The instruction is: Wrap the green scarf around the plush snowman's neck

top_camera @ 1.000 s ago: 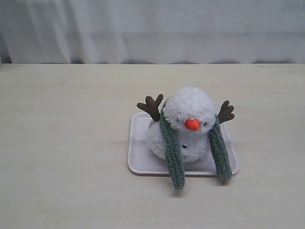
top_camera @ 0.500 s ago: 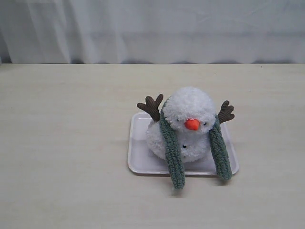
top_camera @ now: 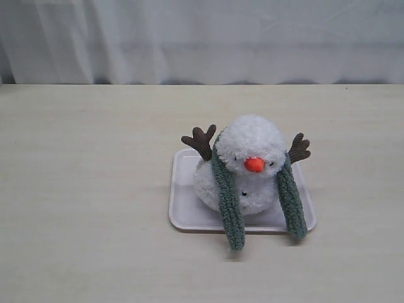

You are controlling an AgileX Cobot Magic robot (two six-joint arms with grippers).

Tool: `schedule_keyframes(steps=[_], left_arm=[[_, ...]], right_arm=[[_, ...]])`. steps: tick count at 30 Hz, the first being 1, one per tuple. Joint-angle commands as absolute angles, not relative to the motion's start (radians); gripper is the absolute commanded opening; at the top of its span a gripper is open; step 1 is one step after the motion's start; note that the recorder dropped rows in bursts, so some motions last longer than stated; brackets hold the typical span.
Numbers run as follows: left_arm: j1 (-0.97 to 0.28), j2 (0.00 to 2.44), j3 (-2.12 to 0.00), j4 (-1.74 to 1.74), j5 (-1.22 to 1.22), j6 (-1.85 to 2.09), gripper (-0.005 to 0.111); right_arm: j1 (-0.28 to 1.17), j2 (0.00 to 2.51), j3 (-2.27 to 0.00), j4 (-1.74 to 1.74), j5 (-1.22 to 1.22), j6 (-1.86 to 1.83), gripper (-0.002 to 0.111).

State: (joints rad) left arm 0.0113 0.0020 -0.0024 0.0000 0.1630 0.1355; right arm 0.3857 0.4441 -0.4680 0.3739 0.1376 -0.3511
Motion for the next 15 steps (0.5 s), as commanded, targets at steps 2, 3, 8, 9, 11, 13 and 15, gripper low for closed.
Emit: schedule_keyframes(steps=[2,3,8,9,11,13,15], left_arm=[[0.013,0.000,0.000,0.053,0.272,0.125,0.000],[0.013,0.000,0.000,0.061,0.298,0.125,0.000],[0.013,0.000,0.000,0.069,0.308,0.125,0.000],[0.013,0.000,0.000,0.069,0.308,0.125,0.000],[0.013,0.000,0.000,0.069,0.308,0.125,0.000],[0.013,0.000,0.000,0.069,0.308,0.125,0.000],[0.013,0.000,0.000,0.069,0.308,0.125,0.000]], right_arm=[[0.386,0.440,-0.476,0.365,0.136,-0.351,0.004],[0.386,0.440,-0.476,0.365,0.136,-0.351,0.004],[0.386,0.440,-0.476,0.365,0.136,-0.351,0.004],[0.386,0.440,-0.476,0.365,0.136,-0.351,0.004],[0.386,0.440,-0.476,0.365,0.136,-0.351,0.004],[0.386,0.440,-0.476,0.365,0.136,-0.351,0.004],[0.386,0.440,-0.476,0.365,0.136,-0.351,0.004]])
